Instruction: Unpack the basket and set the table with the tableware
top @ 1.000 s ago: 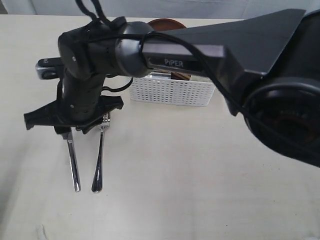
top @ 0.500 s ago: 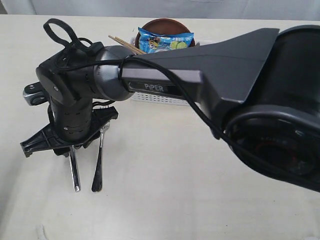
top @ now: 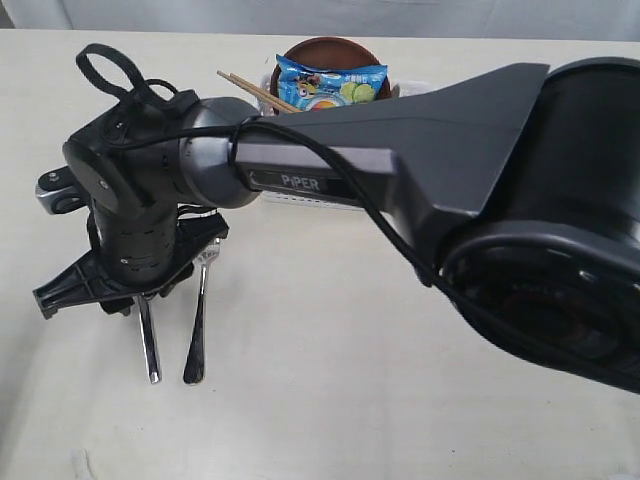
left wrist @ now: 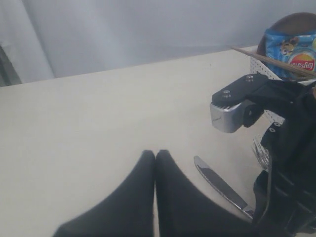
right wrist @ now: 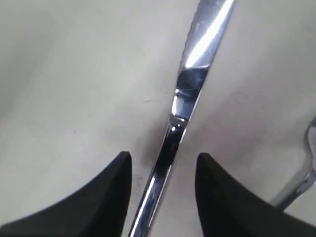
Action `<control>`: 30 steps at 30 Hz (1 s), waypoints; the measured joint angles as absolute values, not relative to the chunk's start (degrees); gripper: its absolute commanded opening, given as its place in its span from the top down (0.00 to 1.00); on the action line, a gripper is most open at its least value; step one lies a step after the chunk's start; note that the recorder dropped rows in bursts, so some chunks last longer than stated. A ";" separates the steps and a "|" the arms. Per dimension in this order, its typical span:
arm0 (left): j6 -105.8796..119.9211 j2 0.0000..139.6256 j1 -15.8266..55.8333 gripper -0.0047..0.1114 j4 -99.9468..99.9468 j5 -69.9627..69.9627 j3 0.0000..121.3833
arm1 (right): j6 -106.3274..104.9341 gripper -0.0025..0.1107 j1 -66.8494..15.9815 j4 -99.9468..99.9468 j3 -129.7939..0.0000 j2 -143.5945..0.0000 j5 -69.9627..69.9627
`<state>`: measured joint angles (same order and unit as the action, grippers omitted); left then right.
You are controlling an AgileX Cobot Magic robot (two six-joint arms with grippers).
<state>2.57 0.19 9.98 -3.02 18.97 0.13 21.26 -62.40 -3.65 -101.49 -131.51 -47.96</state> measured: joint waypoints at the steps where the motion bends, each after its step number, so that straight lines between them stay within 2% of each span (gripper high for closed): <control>1: 2.57 0.19 9.98 0.96 -3.02 18.97 0.13 | 21.26 0.62 -62.40 -3.65 -101.49 -131.66 -48.14; 11: 2.57 0.19 9.98 0.96 -3.02 18.97 0.13 | 21.15 0.63 -62.88 -3.34 -101.93 -132.86 -49.30; 12: 2.57 0.19 9.98 0.96 -3.02 18.97 0.13 | 21.15 0.66 -62.88 -3.34 -101.93 -132.86 -49.30; 14: 2.57 0.19 9.98 0.96 -3.02 18.97 0.13 | 21.24 0.82 -62.88 -4.68 -101.93 -132.95 -48.33; 15: 2.57 0.19 9.98 0.96 -3.02 18.97 0.13 | 21.24 0.95 -62.88 -5.34 -101.93 -132.95 -47.68; 16: 2.57 0.19 9.98 0.96 -3.02 18.97 0.13 | 21.36 0.98 -62.88 -6.82 -101.93 -133.15 -46.55; 24: 2.57 0.19 9.98 0.96 -3.02 18.97 0.13 | 30.15 0.98 -62.77 -8.13 -102.06 -133.42 -45.08; 27: 2.57 0.19 9.98 0.96 -3.02 18.97 0.13 | 21.65 0.96 -62.77 -8.13 -101.94 -131.45 -45.34; 30: 2.57 0.19 9.98 0.96 -3.02 18.97 0.13 | 8.80 0.72 -63.24 -8.13 -102.41 -128.92 -47.53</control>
